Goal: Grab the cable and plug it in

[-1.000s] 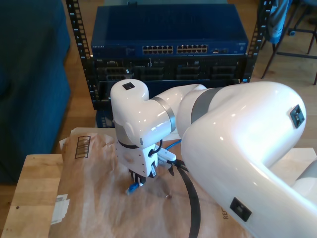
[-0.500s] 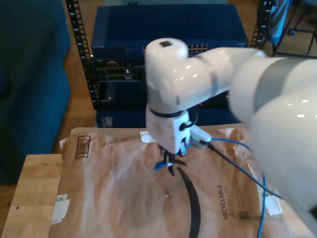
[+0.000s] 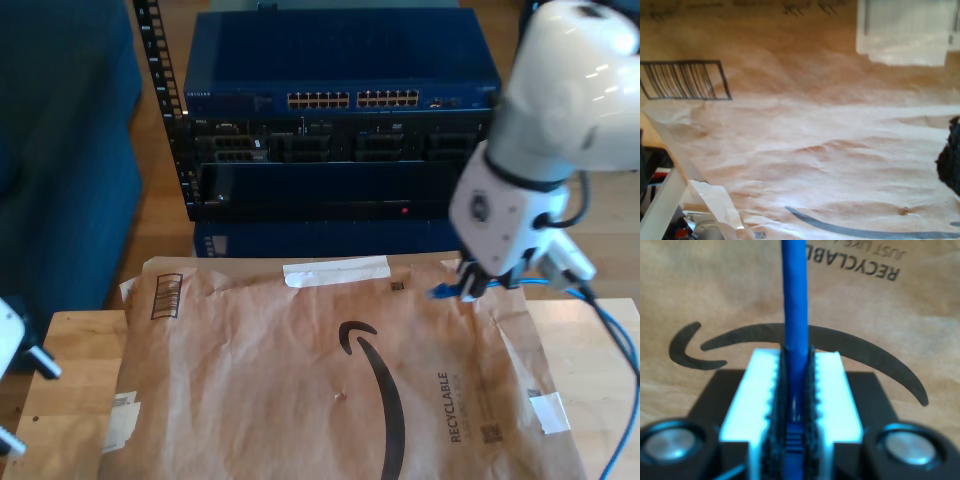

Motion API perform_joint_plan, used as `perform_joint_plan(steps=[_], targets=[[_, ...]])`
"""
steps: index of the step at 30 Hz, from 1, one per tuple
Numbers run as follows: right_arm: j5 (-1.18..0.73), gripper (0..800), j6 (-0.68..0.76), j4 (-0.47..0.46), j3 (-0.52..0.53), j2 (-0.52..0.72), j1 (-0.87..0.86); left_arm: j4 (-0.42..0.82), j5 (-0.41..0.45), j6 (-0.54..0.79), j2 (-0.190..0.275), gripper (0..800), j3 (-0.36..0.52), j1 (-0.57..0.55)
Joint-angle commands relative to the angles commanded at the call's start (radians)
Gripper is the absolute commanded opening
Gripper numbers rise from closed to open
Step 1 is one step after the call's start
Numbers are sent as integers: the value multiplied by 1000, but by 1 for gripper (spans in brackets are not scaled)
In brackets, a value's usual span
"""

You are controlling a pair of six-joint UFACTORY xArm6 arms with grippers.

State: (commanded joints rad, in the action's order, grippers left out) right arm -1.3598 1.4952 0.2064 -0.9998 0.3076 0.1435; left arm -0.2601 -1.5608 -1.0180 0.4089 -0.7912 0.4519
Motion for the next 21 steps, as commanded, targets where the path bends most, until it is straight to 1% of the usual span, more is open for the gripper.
perform_joint_plan(steps=[4,7,9,13,15,18,21], targets=[[-55,12,21,20,-5,58,-48,0,2,-57,-8,800,-15,-92],[-71,10,41,21,-17,74,-57,-3,-5,-97,-25,800,-66,-106],[-86,10,72,25,-25,91,-55,-18,-8,-109,-25,800,-84,-106],[-124,10,114,60,-89,98,-49,-66,-11,-109,-25,800,-123,-110],[-153,10,123,81,-127,94,-49,-80,-11,-109,-25,800,-140,-127],[-169,7,167,124,-150,92,-48,-118,-9,-120,-31,800,-153,-172],[-167,3,201,153,-152,91,-48,-183,-9,-152,-64,800,-192,-219]])
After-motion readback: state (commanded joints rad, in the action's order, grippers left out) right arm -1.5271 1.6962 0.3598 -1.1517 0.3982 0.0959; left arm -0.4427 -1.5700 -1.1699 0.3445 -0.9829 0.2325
